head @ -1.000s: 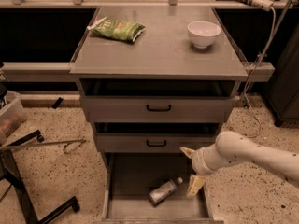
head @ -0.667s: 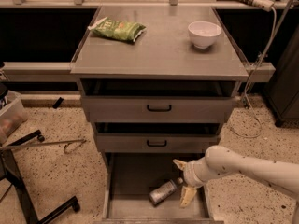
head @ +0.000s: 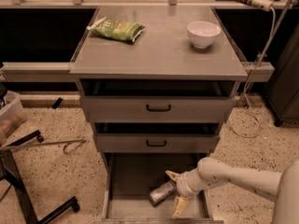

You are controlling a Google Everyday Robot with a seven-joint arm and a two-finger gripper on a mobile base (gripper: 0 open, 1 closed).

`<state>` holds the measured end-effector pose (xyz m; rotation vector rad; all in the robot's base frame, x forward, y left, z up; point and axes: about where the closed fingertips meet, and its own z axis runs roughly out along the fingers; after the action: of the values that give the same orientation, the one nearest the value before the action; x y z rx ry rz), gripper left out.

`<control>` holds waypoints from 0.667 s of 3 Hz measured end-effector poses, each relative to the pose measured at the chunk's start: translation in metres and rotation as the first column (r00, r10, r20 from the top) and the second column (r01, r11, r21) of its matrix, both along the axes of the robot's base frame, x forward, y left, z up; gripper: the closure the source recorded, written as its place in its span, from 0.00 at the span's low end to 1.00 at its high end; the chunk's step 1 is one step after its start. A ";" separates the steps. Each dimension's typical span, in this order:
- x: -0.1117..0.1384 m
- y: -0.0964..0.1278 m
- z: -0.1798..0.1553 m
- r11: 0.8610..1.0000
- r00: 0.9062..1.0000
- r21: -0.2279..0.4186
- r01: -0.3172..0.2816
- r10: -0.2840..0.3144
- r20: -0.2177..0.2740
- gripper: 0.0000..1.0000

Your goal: Pick blue plastic bottle from bottom drawer and place on counter

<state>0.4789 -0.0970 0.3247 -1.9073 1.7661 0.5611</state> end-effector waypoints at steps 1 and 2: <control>0.003 0.004 -0.009 1.000 1.000 0.011 0.007 -0.007 -0.003 0.00; 0.018 0.016 -0.038 1.000 1.000 0.029 -0.002 0.003 -0.031 0.00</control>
Offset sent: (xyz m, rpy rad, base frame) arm 0.0602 0.0287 -0.0790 0.0545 0.0463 -0.0127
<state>0.4971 -0.0806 0.2862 -1.8915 1.7659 0.6172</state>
